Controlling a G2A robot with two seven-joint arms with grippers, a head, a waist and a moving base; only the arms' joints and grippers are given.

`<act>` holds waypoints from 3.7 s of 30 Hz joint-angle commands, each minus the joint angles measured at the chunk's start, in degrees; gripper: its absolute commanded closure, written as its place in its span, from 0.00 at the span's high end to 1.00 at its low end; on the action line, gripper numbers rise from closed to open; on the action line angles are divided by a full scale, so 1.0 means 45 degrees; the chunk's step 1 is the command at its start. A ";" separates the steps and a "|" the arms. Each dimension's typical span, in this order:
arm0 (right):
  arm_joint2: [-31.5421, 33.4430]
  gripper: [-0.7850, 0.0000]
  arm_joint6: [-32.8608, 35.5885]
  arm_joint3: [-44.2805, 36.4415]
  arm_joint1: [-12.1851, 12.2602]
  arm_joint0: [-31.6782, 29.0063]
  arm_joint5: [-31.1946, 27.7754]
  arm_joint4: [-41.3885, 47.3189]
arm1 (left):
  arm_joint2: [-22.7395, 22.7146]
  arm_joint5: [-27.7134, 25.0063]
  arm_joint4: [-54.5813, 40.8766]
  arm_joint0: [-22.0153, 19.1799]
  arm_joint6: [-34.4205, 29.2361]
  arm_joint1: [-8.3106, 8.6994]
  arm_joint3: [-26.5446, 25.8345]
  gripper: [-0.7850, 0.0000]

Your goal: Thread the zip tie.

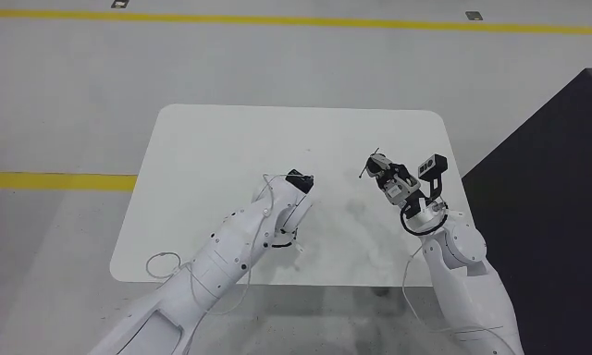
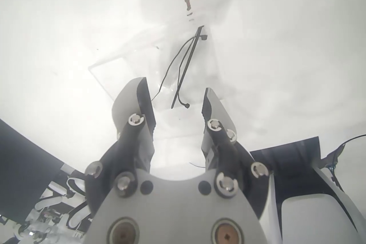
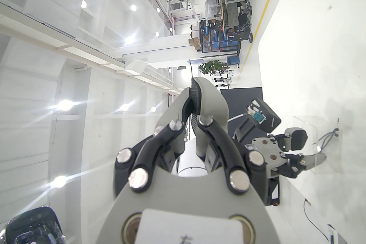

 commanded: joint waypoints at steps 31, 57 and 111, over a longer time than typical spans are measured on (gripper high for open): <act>0.0000 0.00 0.0000 0.0000 0.0000 0.0000 0.0000 0.0000 | -0.0345 -0.0461 -0.0503 -0.0531 0.0410 -0.0647 0.2031 0.15; 0.0000 0.00 0.0000 0.0000 0.0000 0.0000 0.0000 0.0000 | -0.1168 -0.0408 0.0751 0.0292 -0.0316 -0.0443 -0.0042 0.06; 0.0000 0.00 0.0000 0.0000 0.0000 0.0000 0.0000 0.0000 | -0.0969 -0.1030 0.1267 -0.0100 0.0756 -0.1320 0.2097 0.14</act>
